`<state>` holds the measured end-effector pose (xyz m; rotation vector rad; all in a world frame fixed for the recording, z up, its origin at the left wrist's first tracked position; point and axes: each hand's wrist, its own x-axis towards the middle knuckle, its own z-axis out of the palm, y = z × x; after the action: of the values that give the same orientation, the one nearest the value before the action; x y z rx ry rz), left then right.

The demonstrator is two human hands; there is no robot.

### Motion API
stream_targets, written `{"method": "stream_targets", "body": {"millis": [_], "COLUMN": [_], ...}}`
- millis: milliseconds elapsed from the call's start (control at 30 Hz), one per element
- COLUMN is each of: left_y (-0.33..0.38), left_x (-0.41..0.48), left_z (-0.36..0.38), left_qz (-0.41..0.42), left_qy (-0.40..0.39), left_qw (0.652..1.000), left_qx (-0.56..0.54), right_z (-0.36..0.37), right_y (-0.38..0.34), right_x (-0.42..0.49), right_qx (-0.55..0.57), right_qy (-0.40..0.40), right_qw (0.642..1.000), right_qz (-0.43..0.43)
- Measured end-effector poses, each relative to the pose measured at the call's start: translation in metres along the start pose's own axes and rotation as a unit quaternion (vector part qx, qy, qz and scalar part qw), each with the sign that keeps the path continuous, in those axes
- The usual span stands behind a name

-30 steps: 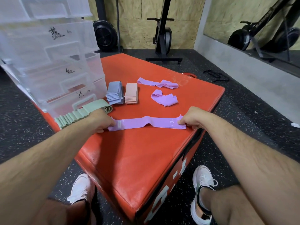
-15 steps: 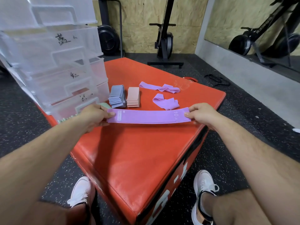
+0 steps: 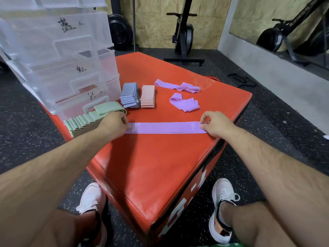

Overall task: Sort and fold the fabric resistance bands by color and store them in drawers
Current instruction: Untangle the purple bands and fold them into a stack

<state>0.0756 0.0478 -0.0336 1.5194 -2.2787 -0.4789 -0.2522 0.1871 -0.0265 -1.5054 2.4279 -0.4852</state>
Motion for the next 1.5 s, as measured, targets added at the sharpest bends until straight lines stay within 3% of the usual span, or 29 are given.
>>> {"method": "stream_targets", "body": {"millis": [267,467,667,833,967,1133,1267,1400,1500], "left_y": [0.007,0.045,0.079,0.092,0.098,0.112,0.124,0.124,0.124], "left_x": [0.005,0.024,0.035,0.033,0.029,0.012,-0.014,-0.035,-0.043], "left_z": [0.0,0.018,0.031,0.025,0.008,-0.02,-0.046,-0.061,-0.059], "left_qz": [0.04,0.112,0.104,0.1,0.098,0.107,0.135,0.12,0.104], "left_qy": [-0.001,0.012,-0.031,-0.015,0.006,-0.013,-0.06,-0.12,-0.102], "left_qw": [0.994,0.993,0.994,0.991,0.975,0.924,0.895,0.909,0.924], "left_qx": [0.098,0.043,-0.022,-0.081,-0.198,-0.367,-0.422,-0.381,-0.352], "right_z": [0.003,0.019,0.028,0.01,-0.02,-0.051,-0.065,-0.069,-0.067], "right_y": [-0.012,-0.037,-0.046,-0.059,-0.083,-0.106,-0.116,-0.118,-0.118], "right_x": [0.005,0.03,0.051,0.051,0.037,0.011,-0.015,-0.03,-0.037], "right_qx": [-0.016,-0.039,-0.066,0.08,0.216,0.35,0.468,0.519,0.521], "right_qy": [0.044,0.022,0.015,0.132,0.153,0.108,0.057,0.055,0.046], "right_qw": [0.999,0.999,0.998,0.986,0.958,0.918,0.87,0.846,0.847], "right_qz": [-0.009,-0.029,-0.015,-0.059,-0.108,-0.148,-0.145,-0.11,-0.096]}}
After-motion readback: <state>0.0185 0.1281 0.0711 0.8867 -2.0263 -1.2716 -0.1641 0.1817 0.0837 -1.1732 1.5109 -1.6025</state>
